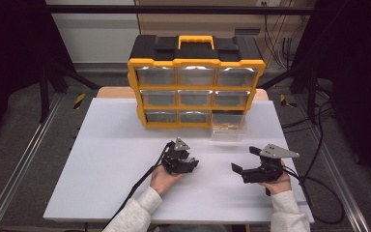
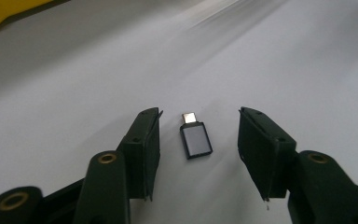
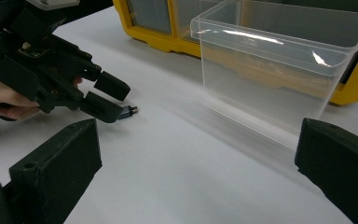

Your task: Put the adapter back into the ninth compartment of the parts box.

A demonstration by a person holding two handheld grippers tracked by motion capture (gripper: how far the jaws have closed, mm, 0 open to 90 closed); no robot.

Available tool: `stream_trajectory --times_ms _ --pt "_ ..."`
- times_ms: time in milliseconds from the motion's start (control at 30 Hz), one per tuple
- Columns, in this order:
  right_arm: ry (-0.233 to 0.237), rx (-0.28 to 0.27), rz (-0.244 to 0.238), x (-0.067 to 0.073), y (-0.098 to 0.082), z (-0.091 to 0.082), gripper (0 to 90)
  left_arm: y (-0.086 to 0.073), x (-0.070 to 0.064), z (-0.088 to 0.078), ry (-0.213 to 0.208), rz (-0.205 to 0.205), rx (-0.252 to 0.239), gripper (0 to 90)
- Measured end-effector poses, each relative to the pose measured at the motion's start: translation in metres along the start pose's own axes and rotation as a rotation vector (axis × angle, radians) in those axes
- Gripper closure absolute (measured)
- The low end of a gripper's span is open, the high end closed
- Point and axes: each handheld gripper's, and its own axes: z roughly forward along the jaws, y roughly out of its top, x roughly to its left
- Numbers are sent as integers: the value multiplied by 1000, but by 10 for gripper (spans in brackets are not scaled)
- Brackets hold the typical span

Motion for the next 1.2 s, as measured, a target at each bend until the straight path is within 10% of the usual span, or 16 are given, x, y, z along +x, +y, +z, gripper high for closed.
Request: stream_trajectory --times_ms 1200 --pt "1 3 2 0 0 0 7 1 -4 4 37 -16 23 751"
